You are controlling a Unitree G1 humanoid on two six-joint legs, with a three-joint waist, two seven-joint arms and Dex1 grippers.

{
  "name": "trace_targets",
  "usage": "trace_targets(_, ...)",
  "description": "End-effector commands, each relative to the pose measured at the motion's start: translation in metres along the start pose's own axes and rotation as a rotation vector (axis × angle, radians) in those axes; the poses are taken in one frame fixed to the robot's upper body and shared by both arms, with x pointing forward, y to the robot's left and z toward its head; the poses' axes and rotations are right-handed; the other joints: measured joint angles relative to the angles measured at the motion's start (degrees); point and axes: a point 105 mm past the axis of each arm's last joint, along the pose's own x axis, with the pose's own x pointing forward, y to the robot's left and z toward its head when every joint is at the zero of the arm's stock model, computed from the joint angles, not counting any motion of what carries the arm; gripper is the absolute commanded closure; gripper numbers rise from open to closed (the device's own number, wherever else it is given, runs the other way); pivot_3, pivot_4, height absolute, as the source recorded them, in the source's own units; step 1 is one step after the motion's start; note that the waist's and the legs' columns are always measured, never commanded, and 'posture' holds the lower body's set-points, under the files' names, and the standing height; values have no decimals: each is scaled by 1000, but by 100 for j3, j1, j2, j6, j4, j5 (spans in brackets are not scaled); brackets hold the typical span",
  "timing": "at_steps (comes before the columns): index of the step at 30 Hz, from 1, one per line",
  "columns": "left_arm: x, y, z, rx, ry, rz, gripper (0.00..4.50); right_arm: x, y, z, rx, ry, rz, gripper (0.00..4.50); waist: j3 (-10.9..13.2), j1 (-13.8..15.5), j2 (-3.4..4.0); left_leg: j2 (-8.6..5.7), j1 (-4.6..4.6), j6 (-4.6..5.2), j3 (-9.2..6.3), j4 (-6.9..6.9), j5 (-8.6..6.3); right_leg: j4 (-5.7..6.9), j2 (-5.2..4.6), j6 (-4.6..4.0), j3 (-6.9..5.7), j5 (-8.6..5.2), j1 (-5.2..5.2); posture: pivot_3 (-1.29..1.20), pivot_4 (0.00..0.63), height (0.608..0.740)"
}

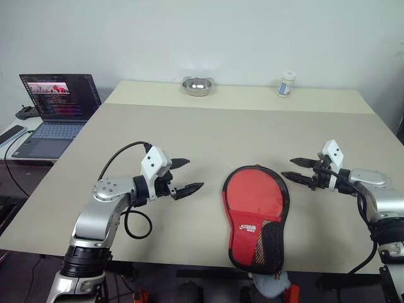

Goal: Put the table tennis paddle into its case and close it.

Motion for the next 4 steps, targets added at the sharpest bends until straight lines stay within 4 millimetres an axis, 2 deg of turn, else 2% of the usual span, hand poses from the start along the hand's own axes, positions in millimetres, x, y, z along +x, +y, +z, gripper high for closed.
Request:
trace_targets(1,13,-2,6,18,-37,-10,0,-10,-6,8,-51,0,-23,1052,0,22,0,-2,-1,-4,-1,-1,3,1,1,0,-2,0,0,0,150,740)
trace_targets(4,22,1,11,8,-60,17,0,-18,-5,4,-53,31,-4,1052,0,20,0,-3,-1,-4,1,-5,3,0,0,0,0,1,0,0,150,740)
